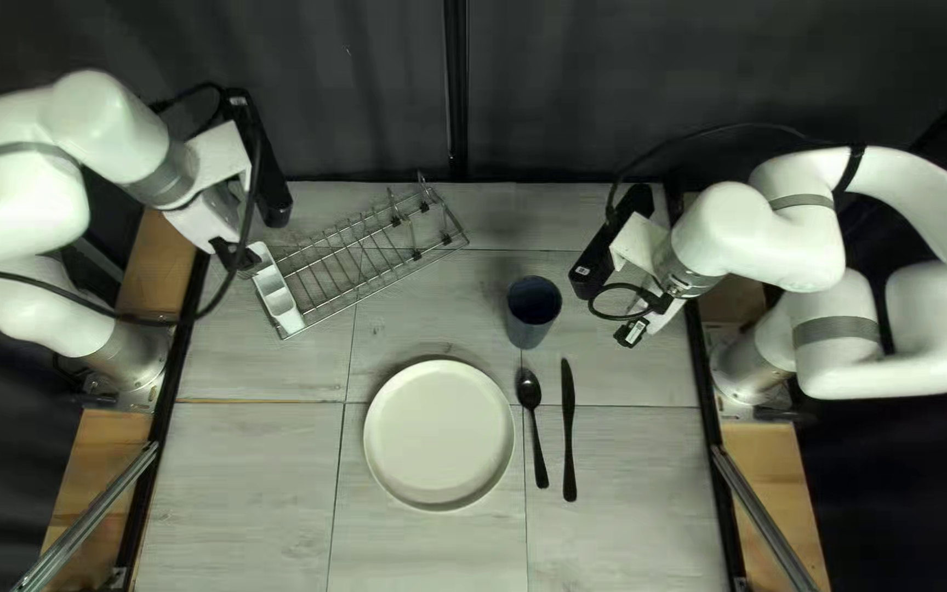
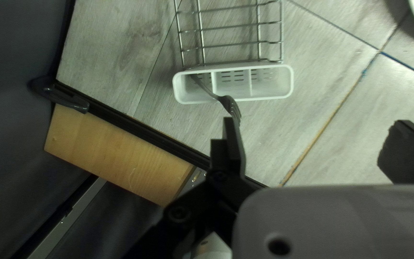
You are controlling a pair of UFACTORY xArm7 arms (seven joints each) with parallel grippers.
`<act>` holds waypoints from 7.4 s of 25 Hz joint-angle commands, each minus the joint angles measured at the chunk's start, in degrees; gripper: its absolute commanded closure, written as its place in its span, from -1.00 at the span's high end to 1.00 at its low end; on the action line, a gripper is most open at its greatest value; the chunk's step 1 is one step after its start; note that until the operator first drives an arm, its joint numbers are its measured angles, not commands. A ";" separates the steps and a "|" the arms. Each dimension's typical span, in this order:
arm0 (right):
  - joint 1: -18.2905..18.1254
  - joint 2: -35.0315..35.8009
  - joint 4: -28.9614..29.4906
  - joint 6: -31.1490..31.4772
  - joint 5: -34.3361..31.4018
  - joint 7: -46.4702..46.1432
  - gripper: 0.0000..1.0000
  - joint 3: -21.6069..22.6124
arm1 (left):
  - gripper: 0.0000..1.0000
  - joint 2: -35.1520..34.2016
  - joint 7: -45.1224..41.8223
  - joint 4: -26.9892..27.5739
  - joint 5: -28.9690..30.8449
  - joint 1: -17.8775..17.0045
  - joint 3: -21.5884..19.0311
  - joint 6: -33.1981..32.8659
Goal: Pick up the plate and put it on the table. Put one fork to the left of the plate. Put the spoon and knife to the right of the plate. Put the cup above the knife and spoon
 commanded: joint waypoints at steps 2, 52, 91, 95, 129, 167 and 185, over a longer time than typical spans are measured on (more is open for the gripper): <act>0.00 0.00 0.00 0.00 0.00 0.00 1.00 0.00 | 1.00 -0.91 -1.06 -3.44 -0.72 -0.03 -0.38 -2.09; 0.00 0.00 0.00 0.00 0.00 0.00 1.00 0.00 | -1.00 -1.81 3.15 -15.03 -0.39 -0.55 0.55 -9.48; 0.00 0.00 0.00 0.00 0.00 0.00 1.00 0.00 | -1.00 22.55 -15.71 34.05 6.97 5.67 -25.29 17.21; 0.00 0.00 0.00 0.00 0.00 0.00 1.00 0.00 | -1.00 25.36 -15.78 35.35 7.64 5.43 -27.97 17.06; 0.00 0.00 0.00 0.00 0.00 0.00 1.00 0.00 | -1.00 40.91 -24.85 47.02 19.11 7.63 -40.33 16.16; 0.54 -0.04 -0.13 -0.21 -0.41 -0.58 1.00 0.52 | -1.00 21.91 2.71 45.70 3.92 0.47 -17.70 17.69; 2.19 -4.66 -5.63 -23.47 -6.84 -19.45 1.00 -8.85 | -1.00 21.91 2.71 45.70 3.92 0.47 -17.70 17.69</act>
